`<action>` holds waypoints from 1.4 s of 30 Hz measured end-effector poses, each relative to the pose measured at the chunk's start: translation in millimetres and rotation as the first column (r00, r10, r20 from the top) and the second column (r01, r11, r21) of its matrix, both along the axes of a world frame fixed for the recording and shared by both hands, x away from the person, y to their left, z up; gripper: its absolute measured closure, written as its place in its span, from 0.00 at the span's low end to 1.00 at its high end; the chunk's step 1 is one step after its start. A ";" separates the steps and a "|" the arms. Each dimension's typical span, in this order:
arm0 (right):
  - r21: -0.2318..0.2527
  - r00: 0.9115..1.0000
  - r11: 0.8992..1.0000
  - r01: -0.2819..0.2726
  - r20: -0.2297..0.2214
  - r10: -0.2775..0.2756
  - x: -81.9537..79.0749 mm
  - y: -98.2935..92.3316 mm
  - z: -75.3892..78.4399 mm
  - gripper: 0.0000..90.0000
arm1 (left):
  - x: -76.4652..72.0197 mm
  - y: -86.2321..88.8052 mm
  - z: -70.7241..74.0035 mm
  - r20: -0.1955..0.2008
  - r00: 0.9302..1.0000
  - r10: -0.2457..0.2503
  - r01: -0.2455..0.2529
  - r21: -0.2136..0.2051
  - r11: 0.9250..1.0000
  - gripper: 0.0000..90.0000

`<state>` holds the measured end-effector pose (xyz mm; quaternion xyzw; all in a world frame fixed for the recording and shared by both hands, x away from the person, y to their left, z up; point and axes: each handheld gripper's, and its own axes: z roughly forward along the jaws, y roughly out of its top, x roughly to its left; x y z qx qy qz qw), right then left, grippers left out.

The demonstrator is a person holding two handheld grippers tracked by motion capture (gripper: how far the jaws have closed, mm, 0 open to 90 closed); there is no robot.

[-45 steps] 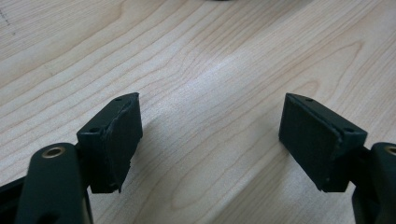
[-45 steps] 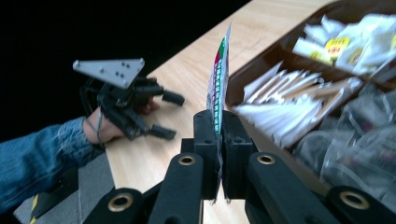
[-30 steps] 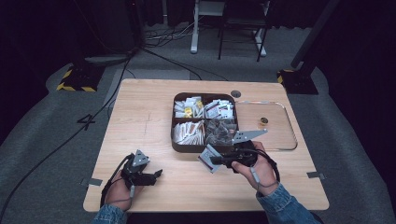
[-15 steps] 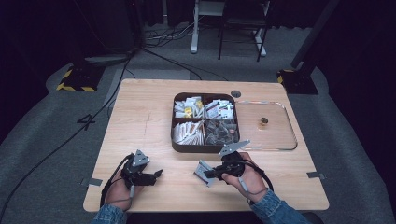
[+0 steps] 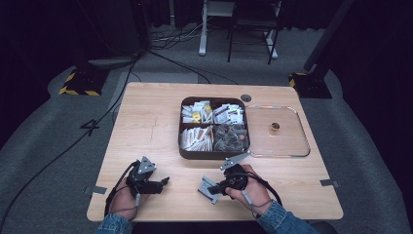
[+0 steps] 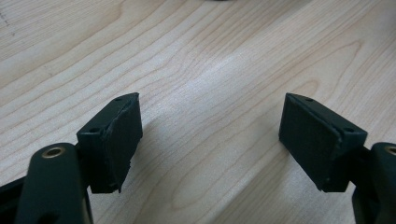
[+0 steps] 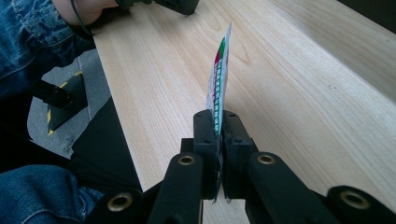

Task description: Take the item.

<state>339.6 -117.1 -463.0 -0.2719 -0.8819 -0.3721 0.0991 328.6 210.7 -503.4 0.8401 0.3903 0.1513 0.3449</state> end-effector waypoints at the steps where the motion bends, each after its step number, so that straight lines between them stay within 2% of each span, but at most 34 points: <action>1: 0.000 1.000 1.000 -0.002 0.000 0.002 0.0 0.0 0.0 0.96 | 0.0 0.1 -0.1 0.001 1.000 0.000 0.000 0.000 1.000 0.25; 3: -0.001 1.000 1.000 -0.002 0.008 0.002 0.1 0.1 0.0 0.91 | 0.1 0.2 -0.2 0.002 1.000 0.000 0.000 -0.001 1.000 0.25; 7: -0.005 0.997 1.000 0.022 0.073 -0.021 -1.7 2.0 1.2 0.67 | 0.1 0.2 0.0 0.001 1.000 0.000 0.000 0.001 1.000 0.25; 9: 0.010 0.990 0.999 0.038 0.136 -0.039 -2.9 4.1 2.3 0.54 | 0.1 0.1 -0.1 0.001 1.000 0.000 0.000 0.000 1.000 0.25; 10: 0.010 0.986 0.999 0.044 0.162 -0.045 -3.1 4.5 3.0 0.53 | 0.1 0.2 0.0 0.001 1.000 0.000 0.000 0.000 1.000 0.25; 11: 0.010 0.986 0.999 0.044 0.162 -0.045 -3.1 4.5 3.0 0.53 | 0.1 0.2 0.0 0.001 1.000 0.000 0.000 0.000 1.000 0.25; 12: 0.007 0.979 0.998 0.056 0.195 -0.056 -1.8 4.1 3.1 0.50 | 0.1 0.2 0.0 0.000 1.000 0.000 0.000 0.000 1.000 0.25; 17: -0.011 0.959 0.996 0.092 0.271 -0.085 5.2 -0.8 -0.3 0.49 | 0.1 0.2 0.0 0.000 1.000 -0.001 0.001 0.000 1.000 0.25; 19: -0.010 0.957 0.995 0.096 0.275 -0.089 5.7 -1.4 0.0 0.49 | 0.1 0.1 -0.1 0.001 1.000 0.000 0.000 -0.001 1.000 0.25; 24: 0.029 0.958 0.995 0.095 0.269 -0.099 4.9 -2.9 4.4 0.50 | 0.1 0.2 -0.1 0.001 1.000 0.000 0.000 -0.001 1.000 0.25; 33: 0.099 0.951 0.990 0.097 0.286 -0.121 2.0 -18.0 23.1 0.48 | 0.1 0.2 0.0 0.000 1.000 0.000 0.000 0.001 1.000 0.25; 34: 0.111 0.945 0.988 0.107 0.297 -0.135 2.2 -25.3 28.1 0.48 | 0.0 0.1 -0.1 0.002 1.000 0.000 0.000 0.000 1.000 0.25; 39: 0.135 0.930 0.982 0.131 0.327 -0.169 2.0 -47.3 39.9 0.45 | 0.1 0.1 -0.1 0.001 1.000 0.000 0.000 0.000 1.000 0.25; 41: 0.141 0.924 0.980 0.143 0.335 -0.184 1.9 -57.2 43.5 0.44 | 0.0 0.1 -0.1 0.001 1.000 0.000 0.000 0.000 1.000 0.25; 42: 0.141 0.924 0.980 0.143 0.335 -0.184 1.9 -57.2 43.5 0.44 | 0.0 0.1 -0.1 0.001 1.000 0.000 0.000 0.000 1.000 0.25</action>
